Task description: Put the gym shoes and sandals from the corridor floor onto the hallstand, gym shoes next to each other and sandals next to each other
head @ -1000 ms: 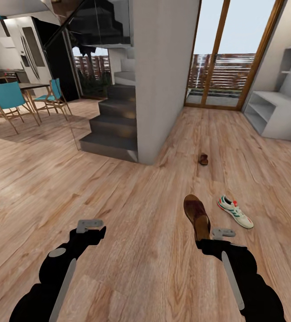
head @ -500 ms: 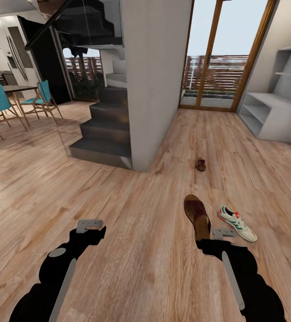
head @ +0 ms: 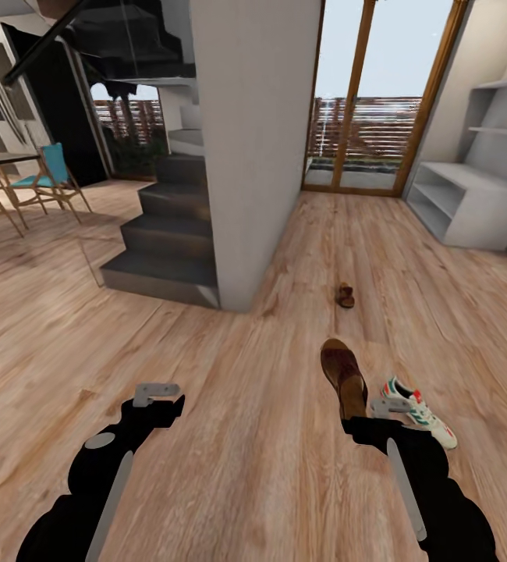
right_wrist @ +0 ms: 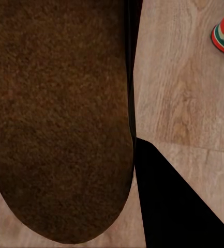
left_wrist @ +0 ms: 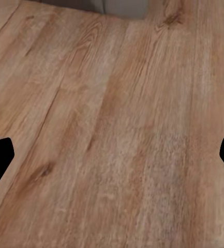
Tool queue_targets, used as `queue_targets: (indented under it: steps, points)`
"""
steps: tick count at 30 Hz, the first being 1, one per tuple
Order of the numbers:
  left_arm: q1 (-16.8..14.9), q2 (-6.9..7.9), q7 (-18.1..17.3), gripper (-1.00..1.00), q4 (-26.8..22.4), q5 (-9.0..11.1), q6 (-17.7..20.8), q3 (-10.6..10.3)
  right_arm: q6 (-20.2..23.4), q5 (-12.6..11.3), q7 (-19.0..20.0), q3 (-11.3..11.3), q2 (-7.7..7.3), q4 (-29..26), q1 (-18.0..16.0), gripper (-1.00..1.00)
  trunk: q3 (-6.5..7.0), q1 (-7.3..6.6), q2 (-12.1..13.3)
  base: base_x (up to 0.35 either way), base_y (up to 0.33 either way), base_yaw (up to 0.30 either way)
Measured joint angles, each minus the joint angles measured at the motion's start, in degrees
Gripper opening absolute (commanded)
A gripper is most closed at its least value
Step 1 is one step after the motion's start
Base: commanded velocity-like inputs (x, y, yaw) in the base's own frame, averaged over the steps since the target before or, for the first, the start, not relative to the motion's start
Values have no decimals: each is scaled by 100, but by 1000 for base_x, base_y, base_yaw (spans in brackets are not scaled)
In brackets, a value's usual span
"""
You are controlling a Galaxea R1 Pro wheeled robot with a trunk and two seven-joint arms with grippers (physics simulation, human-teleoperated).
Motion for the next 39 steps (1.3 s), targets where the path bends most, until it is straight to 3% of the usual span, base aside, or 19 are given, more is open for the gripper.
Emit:
queue_targets:
  steps: [11, 22, 39]
  points:
    - [0, 0, -1, 100, 0, 0, 0, 0, 0, 1, 0, -2, 0, 0, 1, -100, 35, 0, 0, 346, 0, -285]
    - [0, 0, -2, 100, 0, 0, 0, 0, 0, 2, 0, 0, 0, 0, -1, -100, 50, 0, 0, 346, 0, -100]
    - [0, 0, -1, 100, 0, 0, 0, 0, 0, 2, 0, -1, 0, 0, 0, -100, 90, 1, 0, 324, 3, -283]
